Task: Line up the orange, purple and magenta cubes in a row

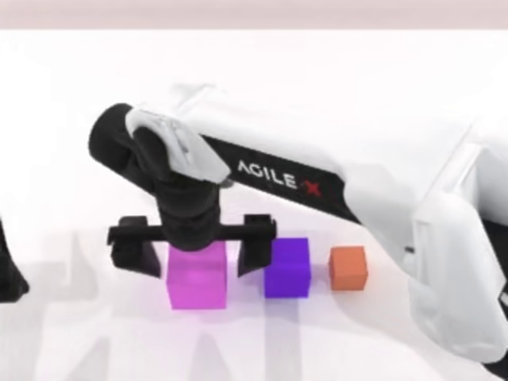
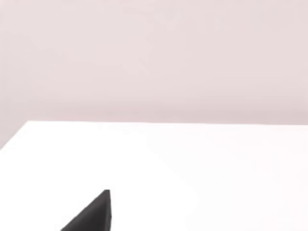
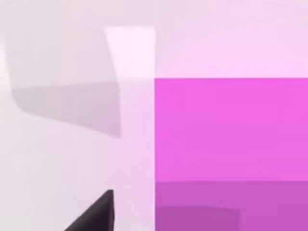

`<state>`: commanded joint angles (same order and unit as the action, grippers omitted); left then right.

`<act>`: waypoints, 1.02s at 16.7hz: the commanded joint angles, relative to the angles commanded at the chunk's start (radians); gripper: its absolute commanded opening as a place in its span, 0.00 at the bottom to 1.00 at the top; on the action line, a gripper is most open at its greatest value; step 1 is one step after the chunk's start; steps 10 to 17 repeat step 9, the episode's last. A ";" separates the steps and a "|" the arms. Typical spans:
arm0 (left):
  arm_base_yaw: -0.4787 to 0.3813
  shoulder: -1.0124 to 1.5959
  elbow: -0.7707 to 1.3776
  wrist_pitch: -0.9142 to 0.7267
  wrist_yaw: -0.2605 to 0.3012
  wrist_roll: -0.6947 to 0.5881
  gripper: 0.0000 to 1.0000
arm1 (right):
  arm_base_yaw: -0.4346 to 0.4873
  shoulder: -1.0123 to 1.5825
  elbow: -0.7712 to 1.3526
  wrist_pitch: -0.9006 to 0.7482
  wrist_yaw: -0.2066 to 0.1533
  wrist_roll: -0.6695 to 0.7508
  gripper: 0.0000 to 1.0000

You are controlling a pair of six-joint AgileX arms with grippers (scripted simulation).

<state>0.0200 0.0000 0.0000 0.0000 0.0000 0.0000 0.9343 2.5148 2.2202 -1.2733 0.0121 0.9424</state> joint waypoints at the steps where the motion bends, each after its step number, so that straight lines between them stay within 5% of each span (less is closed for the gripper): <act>1: 0.000 0.000 0.000 0.000 0.000 0.000 1.00 | 0.001 0.004 0.035 -0.032 0.000 0.001 1.00; 7: 0.000 0.000 0.000 0.000 0.000 0.000 1.00 | 0.007 0.020 0.272 -0.247 0.000 -0.001 1.00; 17: 0.000 0.000 0.000 0.000 0.000 0.000 1.00 | 0.007 0.019 0.284 -0.259 -0.001 -0.002 1.00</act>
